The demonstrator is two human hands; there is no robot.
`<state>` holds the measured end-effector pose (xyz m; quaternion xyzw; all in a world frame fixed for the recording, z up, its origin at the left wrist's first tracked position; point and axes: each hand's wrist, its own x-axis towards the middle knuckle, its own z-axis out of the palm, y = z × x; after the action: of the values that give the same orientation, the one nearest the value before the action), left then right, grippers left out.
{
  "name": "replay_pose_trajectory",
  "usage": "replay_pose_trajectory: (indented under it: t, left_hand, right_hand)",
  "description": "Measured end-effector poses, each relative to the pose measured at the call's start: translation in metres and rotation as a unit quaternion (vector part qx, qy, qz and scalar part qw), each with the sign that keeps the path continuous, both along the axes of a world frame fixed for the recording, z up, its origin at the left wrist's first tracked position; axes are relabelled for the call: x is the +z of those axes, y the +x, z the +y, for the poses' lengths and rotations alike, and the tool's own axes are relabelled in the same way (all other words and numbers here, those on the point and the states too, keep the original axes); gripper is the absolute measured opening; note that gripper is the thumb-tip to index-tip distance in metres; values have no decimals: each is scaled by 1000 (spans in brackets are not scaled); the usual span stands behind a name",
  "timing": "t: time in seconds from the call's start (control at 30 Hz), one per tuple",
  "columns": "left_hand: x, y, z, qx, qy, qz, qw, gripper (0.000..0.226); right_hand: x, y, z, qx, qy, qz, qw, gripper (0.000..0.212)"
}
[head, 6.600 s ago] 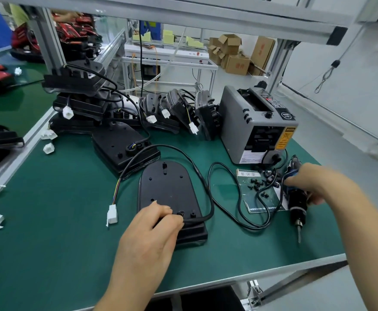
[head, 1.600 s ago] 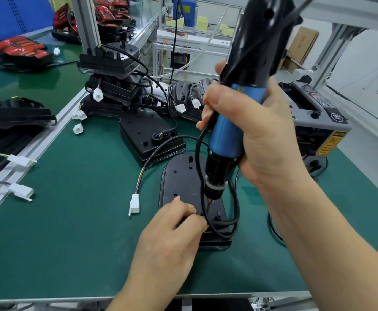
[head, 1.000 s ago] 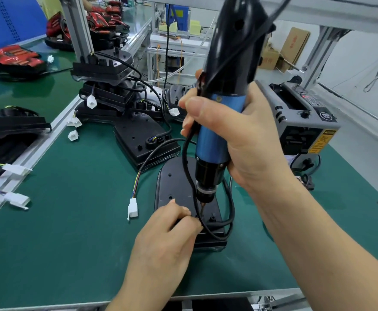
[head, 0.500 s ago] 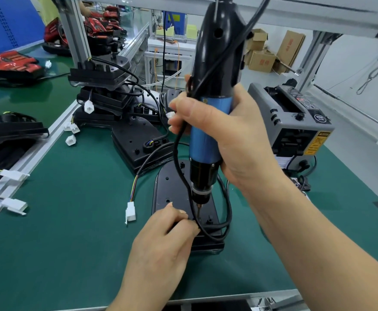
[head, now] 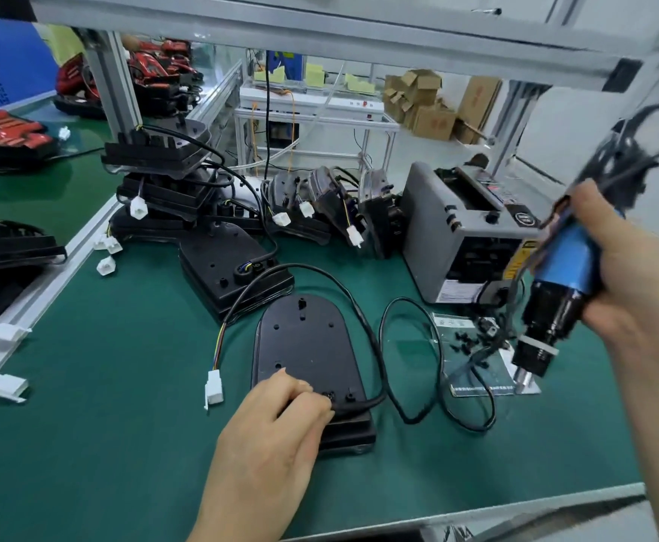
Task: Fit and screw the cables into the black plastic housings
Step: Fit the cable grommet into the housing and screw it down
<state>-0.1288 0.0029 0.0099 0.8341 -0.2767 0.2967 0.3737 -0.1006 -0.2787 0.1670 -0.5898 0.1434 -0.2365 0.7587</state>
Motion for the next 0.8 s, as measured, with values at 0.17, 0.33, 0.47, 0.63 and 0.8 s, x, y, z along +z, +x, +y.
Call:
replay_pose_trajectory:
  t: [0.17,0.33,0.47,0.63,0.8]
  left_hand:
    - [-1,2,0,-5,-6,-8,1000,5]
    - [0,2,-3,1,-13,-12,1000,4]
    - [0,3,-4,-2,-20,-18,1000,8]
    - [-1,4,-4,-1,-20,-28,999,12]
    - [0,4,-4,-1,-20,-32,999,9]
  right_hand:
    - [-46,-3,-58,-70,38,146,986,22]
    - [-85,2,-91,-83,42,261,961,33]
    - [-105,6,-100,-72,29,299,951,37]
    - [-117,14,-97,-73,-61,318,943,42]
    - [-124,23,-90,-124,-331,357,865,63]
